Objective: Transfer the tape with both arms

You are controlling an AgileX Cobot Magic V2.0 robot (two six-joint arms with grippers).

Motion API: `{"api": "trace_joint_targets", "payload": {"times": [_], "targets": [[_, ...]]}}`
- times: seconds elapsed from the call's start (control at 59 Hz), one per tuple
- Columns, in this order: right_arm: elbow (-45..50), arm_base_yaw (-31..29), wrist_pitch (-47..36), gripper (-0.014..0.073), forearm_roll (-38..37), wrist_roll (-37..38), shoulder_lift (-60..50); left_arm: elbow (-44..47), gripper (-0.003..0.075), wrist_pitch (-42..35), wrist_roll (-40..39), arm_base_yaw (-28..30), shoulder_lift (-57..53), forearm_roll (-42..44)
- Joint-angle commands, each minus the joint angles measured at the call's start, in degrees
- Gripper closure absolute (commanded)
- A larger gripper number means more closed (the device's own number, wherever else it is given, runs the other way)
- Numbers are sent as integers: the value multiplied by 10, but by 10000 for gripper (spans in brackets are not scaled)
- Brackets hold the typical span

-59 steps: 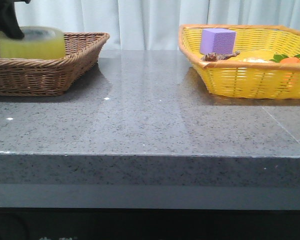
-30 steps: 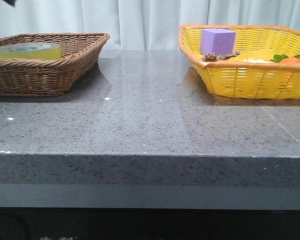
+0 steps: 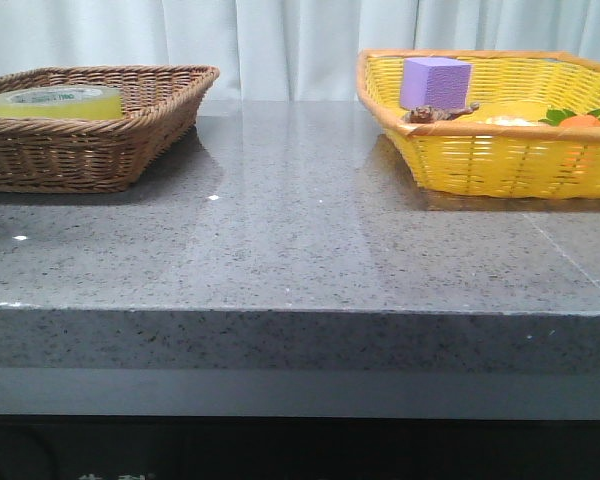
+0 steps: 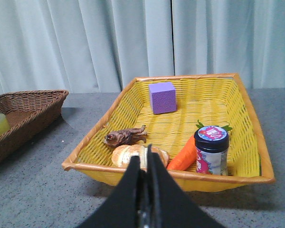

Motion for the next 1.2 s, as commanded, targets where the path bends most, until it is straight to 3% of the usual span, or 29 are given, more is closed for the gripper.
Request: {"api": "trace_joint_targets", "payload": {"times": [0.0,0.271,0.542,1.186], "targets": [[-16,-2,-51,684,-8,-5,5,40,740,-54,0,-5,-72,-6],[-16,-2,-51,684,-8,-5,5,186,740,-56,0,-5,-273,-6],[-16,-2,-51,684,-8,-5,5,271,740,-51,-3,-5,-445,-13],[-16,-2,-51,684,-8,-5,5,293,740,-53,-3,4,-484,-12]]}}
